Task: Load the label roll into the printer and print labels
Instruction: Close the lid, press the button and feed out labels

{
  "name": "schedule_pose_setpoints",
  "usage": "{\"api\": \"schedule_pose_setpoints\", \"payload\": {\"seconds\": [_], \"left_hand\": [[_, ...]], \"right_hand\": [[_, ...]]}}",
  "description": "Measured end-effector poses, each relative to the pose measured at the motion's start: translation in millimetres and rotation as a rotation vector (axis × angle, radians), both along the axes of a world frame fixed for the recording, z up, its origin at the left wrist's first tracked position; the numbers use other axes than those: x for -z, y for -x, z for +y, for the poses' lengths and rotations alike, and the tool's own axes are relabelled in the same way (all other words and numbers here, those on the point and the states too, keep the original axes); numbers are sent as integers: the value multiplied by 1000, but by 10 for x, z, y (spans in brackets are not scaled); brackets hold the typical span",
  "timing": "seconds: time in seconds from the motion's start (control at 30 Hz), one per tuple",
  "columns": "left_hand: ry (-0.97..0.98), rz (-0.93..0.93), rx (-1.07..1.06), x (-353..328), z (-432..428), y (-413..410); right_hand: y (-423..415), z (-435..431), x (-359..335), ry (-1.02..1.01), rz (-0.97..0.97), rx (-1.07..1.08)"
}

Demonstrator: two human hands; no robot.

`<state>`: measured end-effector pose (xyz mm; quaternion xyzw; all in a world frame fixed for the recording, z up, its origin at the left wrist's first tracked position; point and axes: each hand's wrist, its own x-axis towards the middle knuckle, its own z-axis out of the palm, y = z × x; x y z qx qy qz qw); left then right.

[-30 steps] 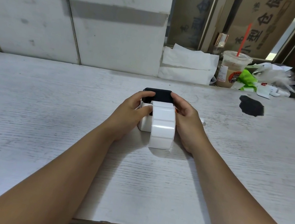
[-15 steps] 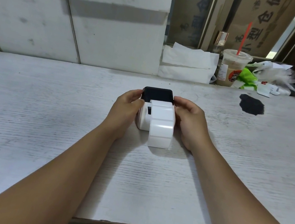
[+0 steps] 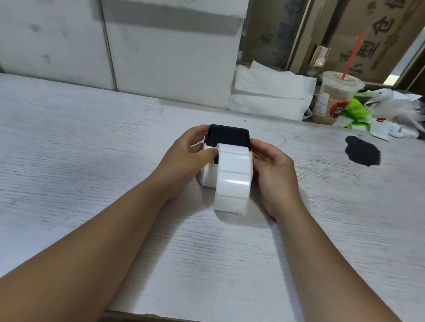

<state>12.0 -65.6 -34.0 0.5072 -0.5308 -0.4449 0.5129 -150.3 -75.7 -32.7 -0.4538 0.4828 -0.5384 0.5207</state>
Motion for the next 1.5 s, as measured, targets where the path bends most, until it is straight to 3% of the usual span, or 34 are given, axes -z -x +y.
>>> {"api": "schedule_pose_setpoints", "payload": {"seconds": [0.3, 0.5, 0.73, 1.1, 1.37, 1.5], "left_hand": [[91, -98, 134, -12, 90, 2], [86, 39, 47, -54, 115, 11], [49, 61, 31, 14, 67, -28], [79, -284, -149, 9, 202, 83], [41, -237, -143, 0, 416, 40], [26, -308, -142, 20, 507, 39]], "right_hand": [[-15, 17, 42, 42, 180, 54], [-37, 103, 28, 107, 255, 42], [-66, 71, 63, 131, 295, 49], [-132, 188, 12, 146, 509, 186], [-52, 397, 4, 95, 538, 190], [-16, 598, 1, 106, 595, 132]]}}
